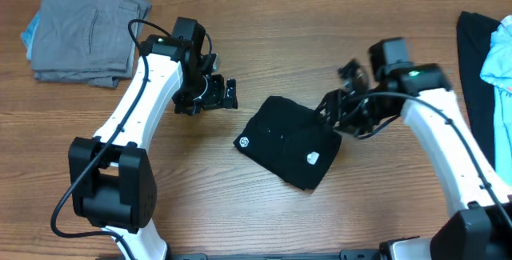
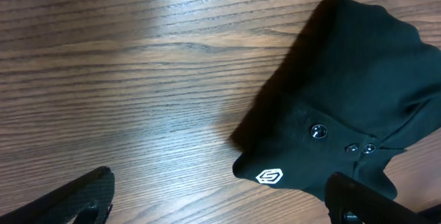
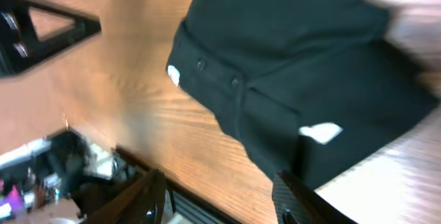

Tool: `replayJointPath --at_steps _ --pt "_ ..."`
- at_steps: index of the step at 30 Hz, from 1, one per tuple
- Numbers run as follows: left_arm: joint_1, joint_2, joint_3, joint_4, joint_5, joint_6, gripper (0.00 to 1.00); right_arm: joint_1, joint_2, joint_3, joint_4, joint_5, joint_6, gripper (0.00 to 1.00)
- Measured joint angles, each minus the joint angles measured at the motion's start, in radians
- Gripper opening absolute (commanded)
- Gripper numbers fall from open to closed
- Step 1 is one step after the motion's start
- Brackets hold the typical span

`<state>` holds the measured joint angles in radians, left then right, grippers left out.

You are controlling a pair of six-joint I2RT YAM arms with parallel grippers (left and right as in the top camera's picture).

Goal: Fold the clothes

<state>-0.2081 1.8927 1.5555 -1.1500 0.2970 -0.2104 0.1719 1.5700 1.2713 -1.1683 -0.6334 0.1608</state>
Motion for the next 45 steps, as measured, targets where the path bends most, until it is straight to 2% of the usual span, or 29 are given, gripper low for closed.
replayJointPath --at_steps 5,11,13,16,20,23,24,27,29,32,34,38,45 --pt "0.000 0.000 0.000 0.000 0.000 0.000 1.00 0.072 0.010 -0.188 0.160 -0.048 0.016 0.53" --pt "0.000 0.000 0.000 0.000 0.000 0.000 1.00 0.092 0.076 -0.405 0.327 -0.076 0.080 0.52" --pt "0.000 0.000 0.000 0.000 0.000 0.000 1.00 0.092 0.116 -0.435 0.322 -0.052 0.109 0.47" --pt "0.000 0.000 0.000 -0.001 0.000 0.000 1.00 0.090 0.150 -0.444 0.284 0.058 0.183 0.46" --pt "0.000 0.000 0.000 -0.002 0.000 0.000 1.00 0.073 0.150 -0.422 0.190 0.195 0.277 0.36" --pt "0.000 0.000 0.000 0.000 0.000 0.000 1.00 0.046 0.150 -0.390 0.101 0.298 0.309 0.36" --pt "0.000 0.000 0.000 0.000 0.000 0.000 1.00 0.037 0.150 -0.364 0.062 0.338 0.320 0.38" --pt "-0.003 0.000 0.000 0.018 0.000 0.000 1.00 0.031 0.146 -0.272 -0.032 0.438 0.354 0.50" --pt "-0.010 0.000 -0.001 0.036 0.008 0.001 1.00 0.031 0.132 -0.203 -0.086 0.492 0.374 0.64" --pt "-0.027 0.000 -0.011 0.097 0.047 0.022 1.00 0.031 0.084 -0.102 -0.127 0.544 0.398 0.91" --pt "-0.048 0.000 -0.027 0.151 0.085 0.041 0.99 0.031 0.051 -0.056 -0.129 0.548 0.394 0.99" --pt "-0.087 0.004 -0.072 0.261 0.157 0.062 1.00 0.031 -0.007 -0.020 -0.111 0.529 0.382 1.00" --pt "-0.109 0.090 -0.084 0.340 0.259 0.087 1.00 0.031 -0.019 -0.020 -0.115 0.518 0.370 1.00"
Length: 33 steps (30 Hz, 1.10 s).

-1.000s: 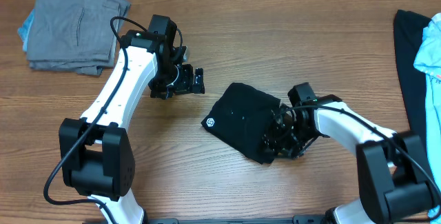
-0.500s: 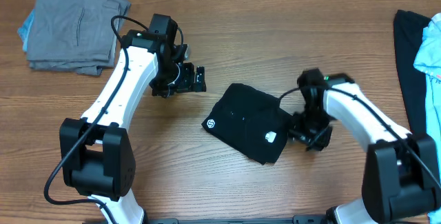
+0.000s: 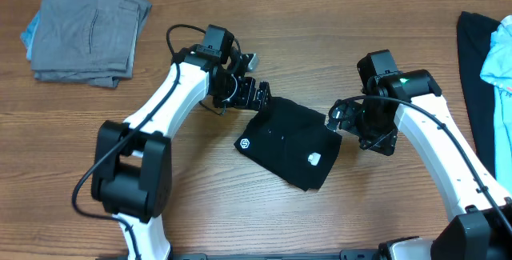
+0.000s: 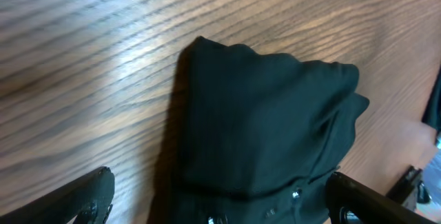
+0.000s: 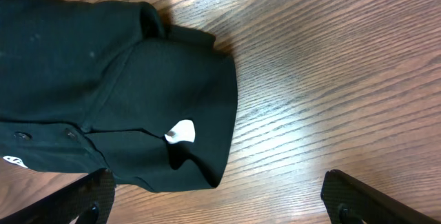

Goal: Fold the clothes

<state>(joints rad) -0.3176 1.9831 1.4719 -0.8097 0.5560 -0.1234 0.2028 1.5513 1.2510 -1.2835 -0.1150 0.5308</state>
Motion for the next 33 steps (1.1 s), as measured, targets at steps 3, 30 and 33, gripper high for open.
replayJointPath --at_steps 3,30,33 --pt "0.001 0.055 0.000 0.003 0.063 0.031 1.00 0.000 0.000 0.000 0.002 0.000 -0.002 1.00" --pt "-0.043 0.195 -0.007 0.012 0.287 0.141 0.07 0.000 0.000 0.000 0.005 0.000 -0.007 1.00" --pt "-0.036 0.196 0.026 -0.047 0.197 0.133 0.04 0.000 0.000 0.000 0.000 0.000 -0.017 1.00"
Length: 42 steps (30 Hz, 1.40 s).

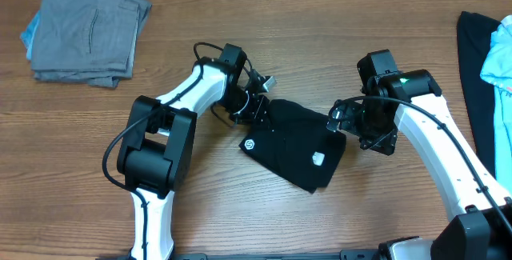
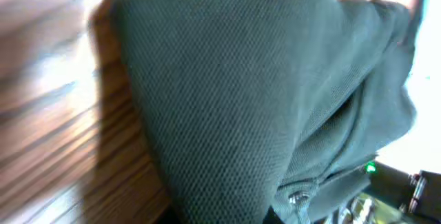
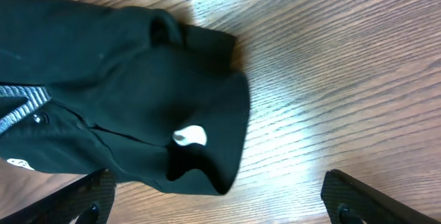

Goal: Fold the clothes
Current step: 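Carry the folded black shirt with the left gripper onto the grey pants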

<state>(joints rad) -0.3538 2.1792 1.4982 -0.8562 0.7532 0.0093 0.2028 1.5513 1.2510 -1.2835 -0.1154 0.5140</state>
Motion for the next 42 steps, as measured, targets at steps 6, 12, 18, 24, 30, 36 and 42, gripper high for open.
replayJointPath --at_steps 6,12,18,24,30,36,42 --pt "0.090 0.012 0.223 -0.189 -0.234 0.017 0.04 0.000 0.000 0.000 -0.010 -0.026 -0.013 1.00" --pt "0.270 0.012 0.389 -0.200 -0.379 0.073 0.04 0.000 0.000 0.000 0.002 -0.079 -0.017 1.00" --pt "0.412 0.013 0.451 -0.149 -0.482 0.171 0.04 0.000 0.000 0.000 -0.001 -0.092 -0.018 1.00" --pt "0.465 0.015 0.472 -0.042 -0.611 0.333 0.04 0.000 0.000 0.000 -0.033 -0.096 -0.017 1.00" --pt "0.468 0.019 0.535 0.019 -0.719 0.384 0.04 0.000 0.000 0.000 -0.068 -0.098 -0.018 1.00" --pt "0.476 0.021 0.663 0.035 -0.808 0.388 0.04 0.000 0.000 0.000 -0.091 -0.098 -0.017 1.00" --pt "0.533 0.023 0.681 0.033 -0.825 0.385 0.04 0.000 0.000 0.000 -0.110 -0.099 -0.017 1.00"
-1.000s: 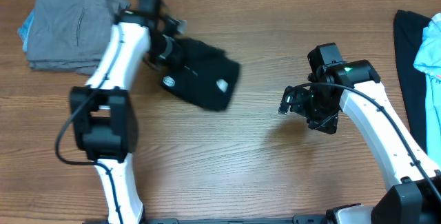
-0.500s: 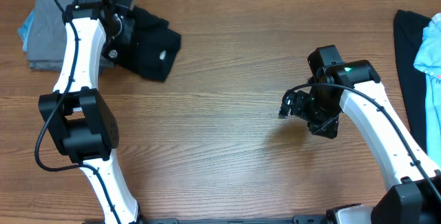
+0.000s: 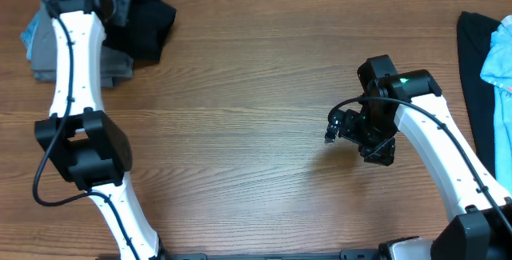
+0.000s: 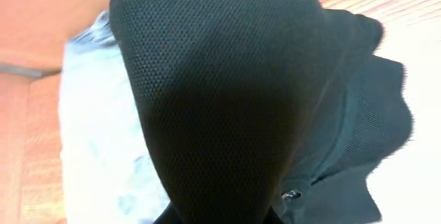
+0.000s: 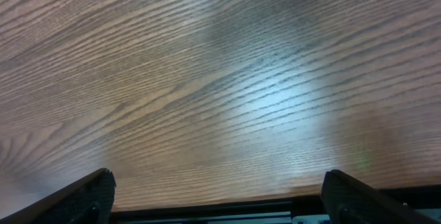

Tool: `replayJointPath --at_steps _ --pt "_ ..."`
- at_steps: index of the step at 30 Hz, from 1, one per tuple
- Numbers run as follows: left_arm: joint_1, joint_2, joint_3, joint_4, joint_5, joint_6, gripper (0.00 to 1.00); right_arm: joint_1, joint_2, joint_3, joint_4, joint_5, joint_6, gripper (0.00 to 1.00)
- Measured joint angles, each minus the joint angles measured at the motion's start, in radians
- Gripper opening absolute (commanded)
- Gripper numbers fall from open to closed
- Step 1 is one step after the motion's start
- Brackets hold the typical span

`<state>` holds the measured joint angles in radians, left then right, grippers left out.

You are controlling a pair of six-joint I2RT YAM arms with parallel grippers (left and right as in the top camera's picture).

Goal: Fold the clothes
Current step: 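Carry the folded black shirt with the left gripper onto the grey pants, then lower the shirt onto the pants stack and open the left gripper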

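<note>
The folded black polo shirt point(image 3: 146, 22) hangs at the table's far left corner, draped partly over the stack of folded grey clothes point(image 3: 48, 52). My left gripper is shut on it. In the left wrist view the black fabric point(image 4: 227, 100) fills the frame and hides the fingers, with a pale blue garment point(image 4: 96, 134) under it at the left. My right gripper point(image 3: 342, 129) hovers open over bare wood right of centre, its fingers point(image 5: 76, 200) wide apart with nothing between them.
A black garment point(image 3: 472, 60) and a light blue one point(image 3: 498, 60) lie unfolded at the table's right edge. The wooden table point(image 3: 240, 108) stretches between the two arms. The left arm reaches along the left side up to the far edge.
The left gripper, then shut on the black shirt at the table's middle, now holds it at the far left corner over the grey stack. The right gripper stayed in place and sees bare wood.
First the folded black shirt lay in the middle with both grippers open beside it. Then the left gripper stood open at the shirt's far corner, the right one open at its right side. Then the left was shut on the shirt. Now the shirt is over the grey stack.
</note>
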<state>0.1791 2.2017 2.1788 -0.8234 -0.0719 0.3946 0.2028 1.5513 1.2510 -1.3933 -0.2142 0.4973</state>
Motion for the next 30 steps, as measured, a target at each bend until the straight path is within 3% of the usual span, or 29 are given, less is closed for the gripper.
replayJointPath --at_steps 15,30 --pt "0.177 0.034 0.001 0.080 0.142 -0.021 0.04 0.000 0.000 0.000 -0.042 -0.008 0.000 1.00" --pt "0.175 0.116 0.001 0.288 0.029 -0.021 0.05 0.000 0.000 0.000 -0.056 -0.008 0.000 1.00"
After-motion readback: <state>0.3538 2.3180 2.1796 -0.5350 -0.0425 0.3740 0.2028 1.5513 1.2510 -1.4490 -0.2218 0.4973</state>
